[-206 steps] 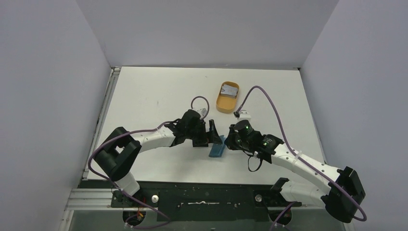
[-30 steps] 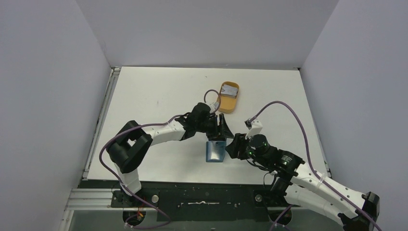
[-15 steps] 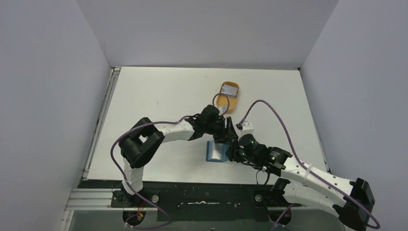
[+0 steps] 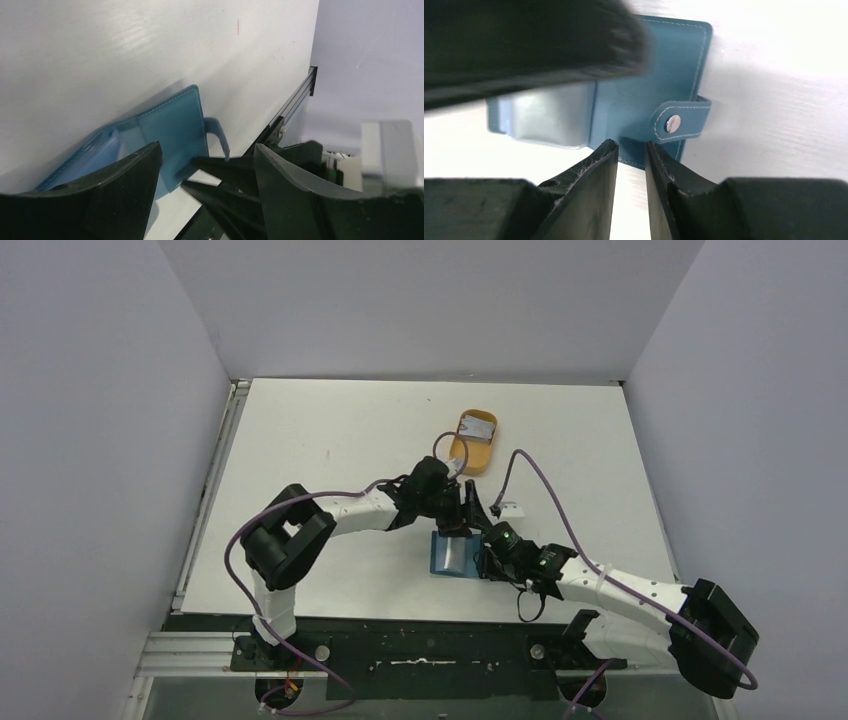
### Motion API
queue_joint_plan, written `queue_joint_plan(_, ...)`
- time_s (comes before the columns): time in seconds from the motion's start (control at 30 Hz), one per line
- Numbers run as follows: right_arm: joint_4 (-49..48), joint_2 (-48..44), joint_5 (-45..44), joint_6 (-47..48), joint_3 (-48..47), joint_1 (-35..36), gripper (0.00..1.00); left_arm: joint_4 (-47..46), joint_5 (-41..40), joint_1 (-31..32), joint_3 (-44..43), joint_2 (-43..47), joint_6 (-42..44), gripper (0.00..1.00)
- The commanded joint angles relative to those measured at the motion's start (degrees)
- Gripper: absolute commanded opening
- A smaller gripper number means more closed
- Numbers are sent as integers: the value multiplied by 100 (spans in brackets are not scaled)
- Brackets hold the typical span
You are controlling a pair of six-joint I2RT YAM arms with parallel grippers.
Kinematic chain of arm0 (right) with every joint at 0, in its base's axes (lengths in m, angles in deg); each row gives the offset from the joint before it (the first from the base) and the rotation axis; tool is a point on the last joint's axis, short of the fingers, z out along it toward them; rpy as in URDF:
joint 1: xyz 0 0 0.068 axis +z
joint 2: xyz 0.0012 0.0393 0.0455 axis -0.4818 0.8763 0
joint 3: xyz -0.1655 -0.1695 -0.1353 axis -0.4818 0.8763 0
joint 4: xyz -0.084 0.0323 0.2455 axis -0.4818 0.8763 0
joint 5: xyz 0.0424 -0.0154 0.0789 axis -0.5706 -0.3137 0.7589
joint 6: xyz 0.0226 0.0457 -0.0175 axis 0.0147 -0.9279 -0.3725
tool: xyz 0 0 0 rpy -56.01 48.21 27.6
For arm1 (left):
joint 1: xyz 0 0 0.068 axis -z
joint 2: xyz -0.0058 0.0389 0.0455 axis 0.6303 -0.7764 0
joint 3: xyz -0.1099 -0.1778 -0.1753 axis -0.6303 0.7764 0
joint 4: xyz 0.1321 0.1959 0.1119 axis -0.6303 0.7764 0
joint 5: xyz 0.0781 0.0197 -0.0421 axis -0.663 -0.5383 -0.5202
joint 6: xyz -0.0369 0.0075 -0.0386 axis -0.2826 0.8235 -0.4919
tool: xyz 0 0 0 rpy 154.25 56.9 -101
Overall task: Put the credit cards into the card holder
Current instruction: Open the card holder at the center of the board.
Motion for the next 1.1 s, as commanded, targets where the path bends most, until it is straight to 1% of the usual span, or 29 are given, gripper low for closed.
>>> queue_joint_plan(0.0,-362,-47,-107,-123,175,-182,28,47,-169,-279,210,808,202,67)
queue_joint_plan(0.1,-391,-61,-98,-157,291,-274,28,392,-334,-384,388,1189,372,71)
queue_joint_plan(0.23,-453,-14,-31,-163,378,-404,29,1308,-933,-394,589,1750,811,78)
queue_joint_plan(0.4,-559,45,65,-137,464,-515,29,1736,-1272,-400,907,2130,1088,80)
queue_joint_plan(0.73,-790,106,295,-146,747,-747,28,1931,-1527,-397,1368,2123,1188,73)
queue_joint_plan(0.9,-825,77,363,-129,810,-820,28,1979,-1520,-394,1443,1991,1190,69)
queue_joint_plan(1.07,-878,85,458,-106,828,-904,28,1723,-1303,-396,1624,1845,1100,65)
